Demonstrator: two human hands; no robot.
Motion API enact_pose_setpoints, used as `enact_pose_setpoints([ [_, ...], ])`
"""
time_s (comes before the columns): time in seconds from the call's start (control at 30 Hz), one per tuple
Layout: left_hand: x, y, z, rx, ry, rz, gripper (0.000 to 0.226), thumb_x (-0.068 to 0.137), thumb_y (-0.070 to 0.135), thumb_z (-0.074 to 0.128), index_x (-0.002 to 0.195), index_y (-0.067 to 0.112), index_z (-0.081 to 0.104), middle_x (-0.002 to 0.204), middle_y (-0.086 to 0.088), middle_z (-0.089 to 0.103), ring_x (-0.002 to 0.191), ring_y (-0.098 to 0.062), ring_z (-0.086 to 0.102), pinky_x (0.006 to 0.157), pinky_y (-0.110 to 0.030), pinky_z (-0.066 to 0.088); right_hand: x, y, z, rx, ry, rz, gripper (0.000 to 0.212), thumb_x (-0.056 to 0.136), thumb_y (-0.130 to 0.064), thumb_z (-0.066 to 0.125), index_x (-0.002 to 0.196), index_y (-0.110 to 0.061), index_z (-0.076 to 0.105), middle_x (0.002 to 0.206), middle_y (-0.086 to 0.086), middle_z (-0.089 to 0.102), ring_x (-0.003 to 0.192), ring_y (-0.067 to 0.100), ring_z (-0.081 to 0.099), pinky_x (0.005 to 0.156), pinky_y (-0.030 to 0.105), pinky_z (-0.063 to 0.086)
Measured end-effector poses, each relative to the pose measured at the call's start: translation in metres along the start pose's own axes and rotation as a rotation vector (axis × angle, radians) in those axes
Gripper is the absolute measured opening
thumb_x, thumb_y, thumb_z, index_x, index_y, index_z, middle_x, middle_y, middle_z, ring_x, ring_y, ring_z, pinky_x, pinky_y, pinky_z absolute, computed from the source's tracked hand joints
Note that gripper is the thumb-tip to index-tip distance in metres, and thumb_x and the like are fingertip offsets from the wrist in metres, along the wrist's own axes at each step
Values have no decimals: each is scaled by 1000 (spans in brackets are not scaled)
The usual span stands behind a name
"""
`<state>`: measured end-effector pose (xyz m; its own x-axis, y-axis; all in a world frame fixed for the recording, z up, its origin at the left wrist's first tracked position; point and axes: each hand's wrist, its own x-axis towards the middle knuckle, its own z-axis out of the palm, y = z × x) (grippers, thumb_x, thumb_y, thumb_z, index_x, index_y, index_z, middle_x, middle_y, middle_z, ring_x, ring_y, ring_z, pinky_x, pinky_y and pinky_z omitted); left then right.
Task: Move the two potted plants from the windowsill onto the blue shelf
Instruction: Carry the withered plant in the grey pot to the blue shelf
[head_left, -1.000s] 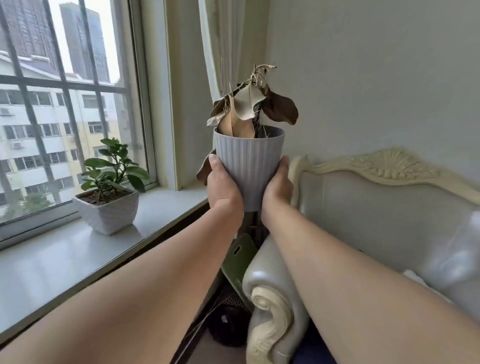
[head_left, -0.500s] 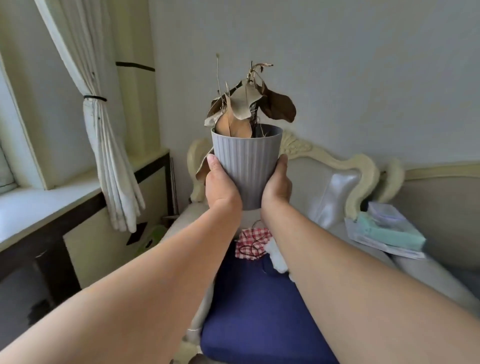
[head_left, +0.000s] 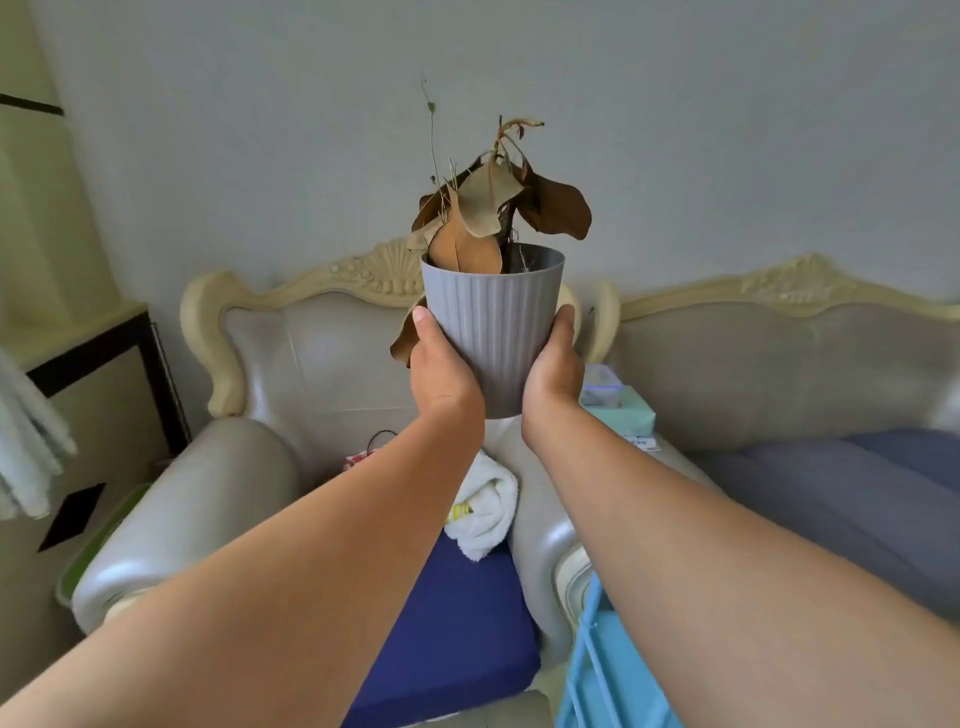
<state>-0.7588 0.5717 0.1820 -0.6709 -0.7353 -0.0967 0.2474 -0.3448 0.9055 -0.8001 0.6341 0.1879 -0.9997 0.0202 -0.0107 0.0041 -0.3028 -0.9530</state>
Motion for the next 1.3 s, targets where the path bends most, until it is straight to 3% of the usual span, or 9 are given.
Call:
enact_pose_setpoints([
  [0.17,-18,-26,47,-18,-123,-53,61,78,70,31,112,26,54,105,2,58,95,-17,53,86,-37,40,20,-11,-52,4,80,17,65,80,-68,35,106,-15,62,109,7,65,100,27,59,96,42,45],
  [0.33,-31,-53,88,7,-212,-108,69,75,72,31,120,25,55,109,1,60,100,-19,54,94,-41,42,39,-21,-98,35,192,-12,45,82,-64,40,75,-23,57,82,-1,61,77,19,59,73,32,44],
  [0.53,-48,-87,126,-13,-297,-170,57,77,70,36,110,28,53,107,3,58,98,-17,53,95,-39,40,58,-23,-148,38,260,-53,49,82,-65,37,85,-23,60,82,-4,61,79,16,59,70,32,46],
  [0.63,-55,-105,140,-23,-322,-199,58,79,68,37,116,26,54,112,1,58,102,-19,53,98,-40,40,68,-22,-170,34,274,-61,45,82,-65,36,71,-26,56,77,-7,59,73,11,56,58,28,40],
  [0.83,-69,-139,175,-9,-311,-192,49,82,66,34,107,28,51,112,-3,58,105,-22,52,102,-45,38,93,-18,-216,45,272,-27,39,82,-64,39,67,-30,51,74,-8,57,70,10,54,55,27,38],
  [1.03,-82,-174,214,-46,-239,-222,53,78,67,38,107,27,57,108,1,60,102,-20,53,97,-41,41,126,-16,-262,20,219,-26,39,86,-59,38,71,-28,56,76,-8,59,72,8,55,59,27,40],
  [1.23,-89,-213,244,-48,-263,-217,44,82,64,39,102,29,56,108,0,60,99,-18,54,89,-36,39,160,-2,-302,25,261,-3,42,86,-58,38,88,-21,58,81,-5,58,79,14,56,83,33,42],
  [1.3,-85,-224,253,-48,-270,-224,38,83,62,39,95,31,57,107,1,60,97,-16,53,86,-34,37,171,4,-312,40,269,10,43,85,-58,40,79,-21,60,82,-5,60,80,14,57,82,33,43],
])
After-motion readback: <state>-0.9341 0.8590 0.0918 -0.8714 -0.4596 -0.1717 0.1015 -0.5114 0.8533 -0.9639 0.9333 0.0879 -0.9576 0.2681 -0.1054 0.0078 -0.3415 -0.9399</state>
